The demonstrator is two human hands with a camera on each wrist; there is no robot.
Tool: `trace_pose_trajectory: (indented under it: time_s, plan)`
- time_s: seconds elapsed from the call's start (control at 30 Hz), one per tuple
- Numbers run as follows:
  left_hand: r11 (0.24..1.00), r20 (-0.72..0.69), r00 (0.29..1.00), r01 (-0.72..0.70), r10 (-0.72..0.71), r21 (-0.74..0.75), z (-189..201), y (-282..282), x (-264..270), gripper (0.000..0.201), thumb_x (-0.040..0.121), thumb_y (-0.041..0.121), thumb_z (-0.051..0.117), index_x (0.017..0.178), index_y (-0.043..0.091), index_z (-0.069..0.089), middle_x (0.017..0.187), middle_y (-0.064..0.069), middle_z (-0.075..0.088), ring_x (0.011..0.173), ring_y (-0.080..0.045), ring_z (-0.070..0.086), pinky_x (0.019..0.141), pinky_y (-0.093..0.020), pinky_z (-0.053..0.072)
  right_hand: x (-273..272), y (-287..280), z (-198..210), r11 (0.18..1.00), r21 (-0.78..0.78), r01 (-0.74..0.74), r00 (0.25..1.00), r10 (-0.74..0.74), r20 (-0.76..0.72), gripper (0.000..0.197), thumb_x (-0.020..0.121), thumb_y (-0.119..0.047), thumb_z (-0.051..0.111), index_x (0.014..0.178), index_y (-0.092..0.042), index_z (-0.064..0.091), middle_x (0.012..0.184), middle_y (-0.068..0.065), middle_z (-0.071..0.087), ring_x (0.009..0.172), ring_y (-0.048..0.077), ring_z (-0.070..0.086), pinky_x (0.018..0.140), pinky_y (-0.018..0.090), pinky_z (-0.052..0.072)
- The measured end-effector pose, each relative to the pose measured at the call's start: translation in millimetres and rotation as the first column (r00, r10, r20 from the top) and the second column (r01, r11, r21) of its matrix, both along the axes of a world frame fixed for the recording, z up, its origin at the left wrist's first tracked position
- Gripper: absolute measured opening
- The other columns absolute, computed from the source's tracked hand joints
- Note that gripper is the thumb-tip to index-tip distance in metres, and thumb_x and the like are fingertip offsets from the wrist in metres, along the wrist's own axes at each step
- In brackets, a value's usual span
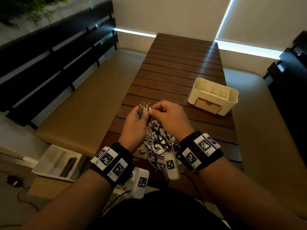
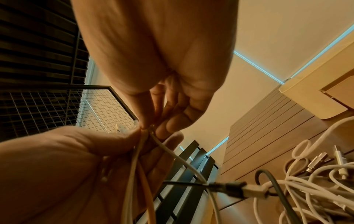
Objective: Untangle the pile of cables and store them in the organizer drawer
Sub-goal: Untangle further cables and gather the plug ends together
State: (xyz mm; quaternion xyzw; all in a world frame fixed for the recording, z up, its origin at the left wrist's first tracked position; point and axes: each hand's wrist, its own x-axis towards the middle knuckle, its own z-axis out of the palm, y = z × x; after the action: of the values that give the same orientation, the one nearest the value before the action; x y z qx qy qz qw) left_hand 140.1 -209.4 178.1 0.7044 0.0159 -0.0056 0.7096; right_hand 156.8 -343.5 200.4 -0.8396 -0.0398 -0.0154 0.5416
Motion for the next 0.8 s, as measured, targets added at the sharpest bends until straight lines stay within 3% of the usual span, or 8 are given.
trace_pose_trajectory:
  time_s: [0.2, 0.3, 0.4, 0.5, 0.6, 0.73, 0.8]
  plan:
    - [0.997, 0.045, 0.999, 0.018, -0.021, 0.070, 2.2, -2.6, 3.1, 0.021, 0.105, 0.017, 0.045, 0.109, 0.004, 0.061, 0.109, -0.023, 0.066, 0.104, -0.039, 0.064, 0.095, -0.059, 0.051, 2.8, -2.6, 3.9, 1.000, 0.014, -0.019, 0.999, 0.020, -0.032, 0.008, 0.092, -0.018, 0.070, 0.093, -0.013, 0.076, 0.083, 0.000, 0.075, 0.073, 0.005, 0.072, 0.070, 0.021, 0.059]
    - [0.985, 0.060, 0.995, 0.069, -0.079, 0.160, 2.7, -1.5, 7.0, 0.019, 0.104, 0.020, 0.045, 0.110, 0.012, 0.060, 0.106, -0.014, 0.067, 0.101, -0.032, 0.065, 0.093, -0.058, 0.051, 4.3, -6.9, 6.6, 0.998, 0.023, -0.052, 0.997, 0.053, -0.054, 0.009, 0.094, -0.015, 0.067, 0.095, -0.011, 0.075, 0.083, 0.001, 0.075, 0.070, 0.002, 0.069, 0.066, 0.015, 0.056]
    - [0.965, 0.030, 0.987, 0.145, -0.155, 0.217, 4.9, 0.8, 10.4, 0.016, 0.106, 0.019, 0.044, 0.115, 0.014, 0.056, 0.112, -0.008, 0.067, 0.105, -0.022, 0.066, 0.096, -0.052, 0.053, 5.7, -11.2, 9.7, 0.995, 0.017, -0.095, 0.993, 0.096, -0.071, 0.012, 0.096, -0.013, 0.063, 0.099, -0.010, 0.075, 0.087, 0.002, 0.075, 0.076, 0.006, 0.072, 0.069, 0.016, 0.056]
    - [0.954, 0.015, 0.979, 0.192, -0.201, 0.231, 6.3, 4.6, 12.1, 0.014, 0.106, 0.023, 0.043, 0.115, 0.016, 0.053, 0.111, -0.005, 0.066, 0.104, -0.019, 0.066, 0.093, -0.046, 0.054, 6.9, -14.8, 11.6, 0.989, 0.000, -0.145, 0.987, 0.144, -0.077, 0.014, 0.097, -0.013, 0.061, 0.102, -0.012, 0.075, 0.089, 0.003, 0.074, 0.081, 0.012, 0.072, 0.071, 0.018, 0.057]
    - [0.955, 0.009, 0.978, 0.201, -0.208, 0.220, 6.9, 8.3, 13.6, 0.013, 0.105, 0.021, 0.045, 0.113, 0.014, 0.053, 0.107, -0.007, 0.067, 0.099, -0.020, 0.068, 0.090, -0.044, 0.057, 7.7, -17.5, 12.6, 0.981, -0.028, -0.194, 0.978, 0.191, -0.083, 0.016, 0.099, -0.015, 0.059, 0.105, -0.018, 0.074, 0.094, -0.004, 0.072, 0.084, 0.005, 0.069, 0.069, 0.011, 0.052]
    - [0.973, 0.042, 0.985, 0.155, -0.165, 0.174, 6.5, 14.5, 17.2, 0.013, 0.106, 0.018, 0.044, 0.102, 0.012, 0.055, 0.088, -0.006, 0.065, 0.083, -0.021, 0.066, 0.086, -0.046, 0.057, 8.7, -13.4, 8.3, 0.977, -0.148, -0.154, 0.986, 0.161, 0.034, 0.015, 0.096, -0.018, 0.063, 0.108, -0.021, 0.072, 0.103, -0.003, 0.059, 0.090, 0.003, 0.056, 0.078, 0.015, 0.046]
    - [0.991, 0.028, 0.996, 0.085, -0.088, 0.100, 6.8, 17.6, 18.6, 0.014, 0.106, 0.017, 0.042, 0.103, 0.012, 0.054, 0.078, -0.004, 0.062, 0.076, -0.018, 0.064, 0.081, -0.041, 0.054, 7.9, -11.3, 3.1, 0.993, -0.096, -0.073, 0.996, 0.076, 0.035, 0.016, 0.094, -0.019, 0.066, 0.110, -0.022, 0.066, 0.105, 0.001, 0.057, 0.085, 0.005, 0.055, 0.075, 0.022, 0.048]
